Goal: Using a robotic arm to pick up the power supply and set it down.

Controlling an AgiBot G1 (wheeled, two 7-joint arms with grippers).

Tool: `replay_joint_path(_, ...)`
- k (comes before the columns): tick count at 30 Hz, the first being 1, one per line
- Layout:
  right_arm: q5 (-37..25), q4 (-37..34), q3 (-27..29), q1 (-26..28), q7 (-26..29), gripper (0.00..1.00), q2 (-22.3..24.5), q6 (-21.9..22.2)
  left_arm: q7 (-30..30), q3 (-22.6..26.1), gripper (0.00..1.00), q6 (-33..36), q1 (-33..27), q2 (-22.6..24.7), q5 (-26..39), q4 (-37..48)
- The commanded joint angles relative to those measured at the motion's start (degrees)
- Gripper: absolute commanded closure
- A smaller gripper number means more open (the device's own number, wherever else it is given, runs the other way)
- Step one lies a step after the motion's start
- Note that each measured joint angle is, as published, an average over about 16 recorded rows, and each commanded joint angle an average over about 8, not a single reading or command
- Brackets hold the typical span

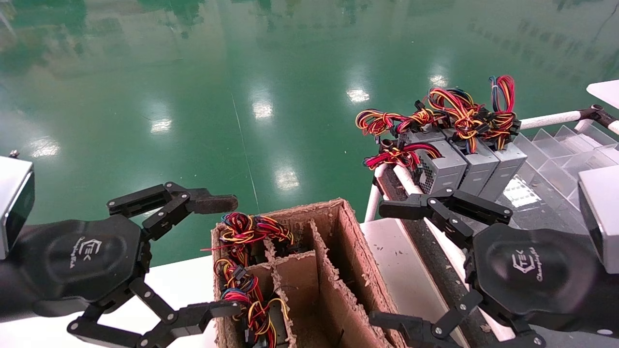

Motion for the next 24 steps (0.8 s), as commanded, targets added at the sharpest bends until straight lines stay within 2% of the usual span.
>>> replay_joint_path(1,0.0,-0.1,0.0,0.0,0.0,0.00,0.0,0.0,0.0,0.0,0.00,0.0,0.0,0.0,0.0,0.0)
replay_joint_path(24,-0.1,-0.2,0.0,0.1,-0.1,0.00,-0.1,0.1,0.0,0.0,0.00,0.0,0.0,0.0,0.0,0.0)
